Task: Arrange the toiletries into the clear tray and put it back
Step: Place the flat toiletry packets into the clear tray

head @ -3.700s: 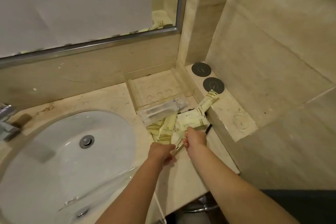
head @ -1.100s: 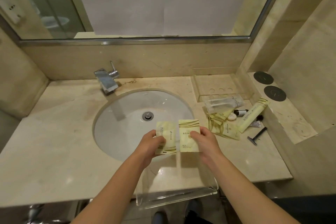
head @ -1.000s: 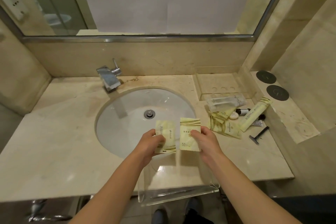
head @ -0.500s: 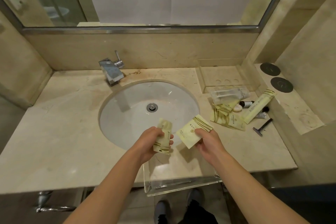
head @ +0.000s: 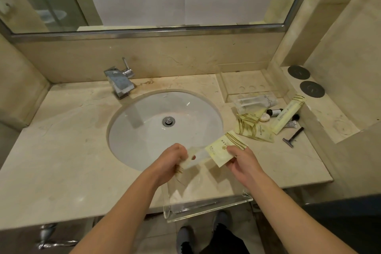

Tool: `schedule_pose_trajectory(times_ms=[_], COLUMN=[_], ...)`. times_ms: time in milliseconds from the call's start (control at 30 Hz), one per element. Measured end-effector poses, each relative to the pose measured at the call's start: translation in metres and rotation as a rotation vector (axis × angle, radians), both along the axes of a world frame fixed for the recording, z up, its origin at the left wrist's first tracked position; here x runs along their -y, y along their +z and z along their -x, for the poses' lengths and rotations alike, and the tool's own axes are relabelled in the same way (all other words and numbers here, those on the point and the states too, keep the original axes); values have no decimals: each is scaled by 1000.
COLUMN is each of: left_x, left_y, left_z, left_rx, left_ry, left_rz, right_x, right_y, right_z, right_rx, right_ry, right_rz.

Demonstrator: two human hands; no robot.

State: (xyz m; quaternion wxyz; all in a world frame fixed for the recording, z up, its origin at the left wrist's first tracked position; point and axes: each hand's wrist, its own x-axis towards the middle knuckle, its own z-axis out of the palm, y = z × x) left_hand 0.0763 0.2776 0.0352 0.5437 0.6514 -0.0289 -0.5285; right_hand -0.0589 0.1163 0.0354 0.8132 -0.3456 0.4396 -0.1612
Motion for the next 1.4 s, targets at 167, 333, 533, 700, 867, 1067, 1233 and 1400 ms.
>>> schedule_pose_trajectory(times_ms=[167,333,533,700,867,1067,1233,1400], left_x=[-3,-3,-3,-5,-10,-9,-9,-8], left_y=[-2,-6,-7,-9,-19,-30,-37,-44], left_z=[0,-1,-1,-8,-16,-7,-1,9], left_rx=[211,242,239,385,609,719,743,820], left_ry=[-104,-62,-83,-263,-562,-867,-933,-1009], left_rz=[-55,-28,-11,-54,-185,-316,-353,-385], right_x=[6,8,7,21,34,10,-5,-2], right_y=[0,0,-6,0,11,-14,-26,-31], right_z=[5,8,9,5,-2,-8,-6,1], right_rx=[-9,-16,-47,-261,-433,-569,-585,-605], right_ry=[-63,-86,13,409,1011,1561,1591,1490], right_rz=[-29,-49,56,510,1026,1191,1225,1371])
